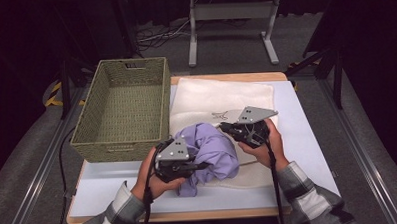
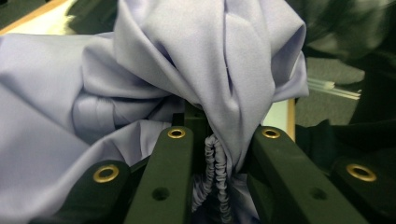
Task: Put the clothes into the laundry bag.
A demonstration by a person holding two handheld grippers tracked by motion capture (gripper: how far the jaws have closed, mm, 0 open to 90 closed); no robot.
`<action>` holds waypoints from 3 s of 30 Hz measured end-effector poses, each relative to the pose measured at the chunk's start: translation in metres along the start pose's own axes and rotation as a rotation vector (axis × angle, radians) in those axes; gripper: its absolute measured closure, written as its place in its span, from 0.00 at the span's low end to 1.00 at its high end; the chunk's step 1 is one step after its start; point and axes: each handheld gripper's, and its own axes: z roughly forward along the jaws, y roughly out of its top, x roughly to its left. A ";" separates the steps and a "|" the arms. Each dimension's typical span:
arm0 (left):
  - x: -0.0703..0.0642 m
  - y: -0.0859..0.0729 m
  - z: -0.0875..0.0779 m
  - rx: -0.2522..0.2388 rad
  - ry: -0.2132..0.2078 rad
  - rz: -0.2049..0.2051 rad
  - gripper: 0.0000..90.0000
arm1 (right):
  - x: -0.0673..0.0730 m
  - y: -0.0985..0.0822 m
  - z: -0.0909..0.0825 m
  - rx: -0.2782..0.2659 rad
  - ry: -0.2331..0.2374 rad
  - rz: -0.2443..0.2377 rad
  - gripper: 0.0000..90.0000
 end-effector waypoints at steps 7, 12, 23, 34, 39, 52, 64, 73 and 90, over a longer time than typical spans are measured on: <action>0.008 0.009 0.034 0.018 -0.025 0.001 0.92 | 0.001 0.002 -0.003 -0.009 0.000 -0.002 0.98; 0.014 0.012 0.055 0.055 0.001 0.011 0.92 | 0.001 0.003 -0.005 -0.015 0.004 0.000 0.98; 0.035 0.013 0.091 0.095 0.092 -0.028 0.92 | 0.006 0.004 -0.012 -0.023 0.018 -0.004 0.98; 0.052 0.008 0.112 0.069 0.199 -0.104 0.92 | 0.009 0.002 -0.010 0.001 0.034 -0.009 0.98; 0.059 0.003 0.117 0.049 0.191 -0.145 0.91 | 0.008 -0.003 -0.008 0.018 0.039 -0.005 0.98; 0.042 0.000 0.101 0.052 0.152 -0.121 0.73 | 0.004 -0.009 -0.008 0.026 0.038 0.005 0.98; 0.021 0.002 0.057 0.043 0.173 -0.107 0.44 | 0.003 -0.010 -0.007 0.035 0.040 0.010 0.98; 0.001 -0.016 0.054 0.117 0.108 -0.082 0.38 | 0.004 -0.011 -0.008 0.034 0.047 0.012 0.98; 0.024 -0.025 0.110 0.174 0.218 -0.112 0.85 | 0.009 -0.016 -0.008 0.046 0.065 0.002 0.98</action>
